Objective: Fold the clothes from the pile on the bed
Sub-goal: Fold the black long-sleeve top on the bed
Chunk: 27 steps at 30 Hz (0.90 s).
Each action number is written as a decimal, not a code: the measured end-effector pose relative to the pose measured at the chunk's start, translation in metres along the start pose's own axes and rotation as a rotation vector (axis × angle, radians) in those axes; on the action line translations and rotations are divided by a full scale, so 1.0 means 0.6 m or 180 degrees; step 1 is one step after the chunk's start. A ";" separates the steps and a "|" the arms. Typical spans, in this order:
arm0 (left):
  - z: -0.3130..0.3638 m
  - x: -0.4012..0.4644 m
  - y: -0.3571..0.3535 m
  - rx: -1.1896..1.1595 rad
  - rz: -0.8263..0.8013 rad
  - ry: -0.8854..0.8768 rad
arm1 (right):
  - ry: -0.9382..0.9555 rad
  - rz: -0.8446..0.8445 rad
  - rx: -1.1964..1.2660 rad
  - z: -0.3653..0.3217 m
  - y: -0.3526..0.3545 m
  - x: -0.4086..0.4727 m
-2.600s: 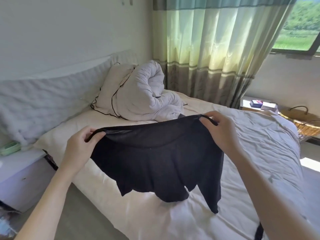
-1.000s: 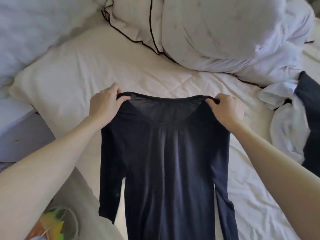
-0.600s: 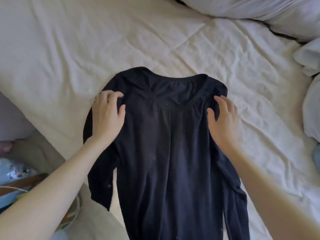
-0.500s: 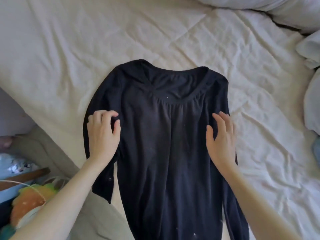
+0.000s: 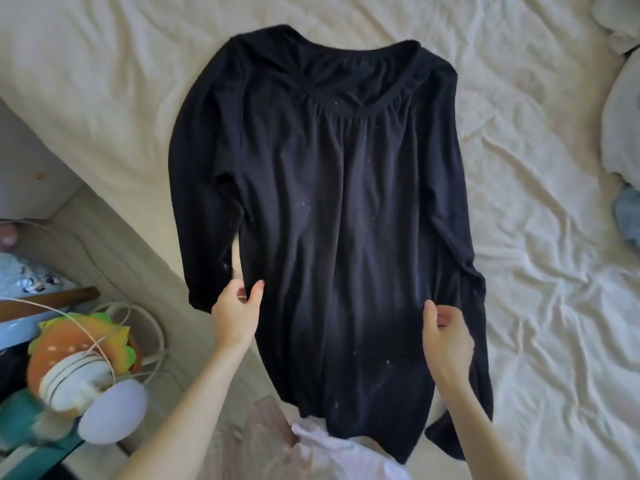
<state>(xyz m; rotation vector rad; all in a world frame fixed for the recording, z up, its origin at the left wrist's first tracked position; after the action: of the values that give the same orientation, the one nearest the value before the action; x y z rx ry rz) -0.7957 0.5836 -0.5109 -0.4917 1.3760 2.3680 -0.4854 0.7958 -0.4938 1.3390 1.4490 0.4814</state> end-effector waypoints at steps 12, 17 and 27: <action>-0.151 -0.047 0.008 -0.0441 -0.0050 0.0375 | -0.0349 -0.0611 0.0266 0.130 0.006 -0.067; -0.180 0.004 0.085 -0.1040 0.0438 0.0720 | -0.0400 0.0200 0.0738 0.157 0.071 -0.050; -0.222 -0.065 0.012 -0.0251 -0.1208 0.0324 | -0.0439 -0.0679 0.0920 0.196 0.011 -0.110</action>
<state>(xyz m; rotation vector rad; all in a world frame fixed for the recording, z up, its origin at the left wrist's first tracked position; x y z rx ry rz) -0.7493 0.4583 -0.5492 -0.8260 1.1147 2.1145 -0.3930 0.6982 -0.5036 1.3911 1.5654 0.0395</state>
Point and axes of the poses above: each hand's wrist, its own x-axis towards the middle knuckle, its own y-axis out of the back of the hand, z = x × y, the point moved 9 cm from there along x, towards the middle knuckle, and after that the axes turned 9 degrees about z, right-handed, at the moved point
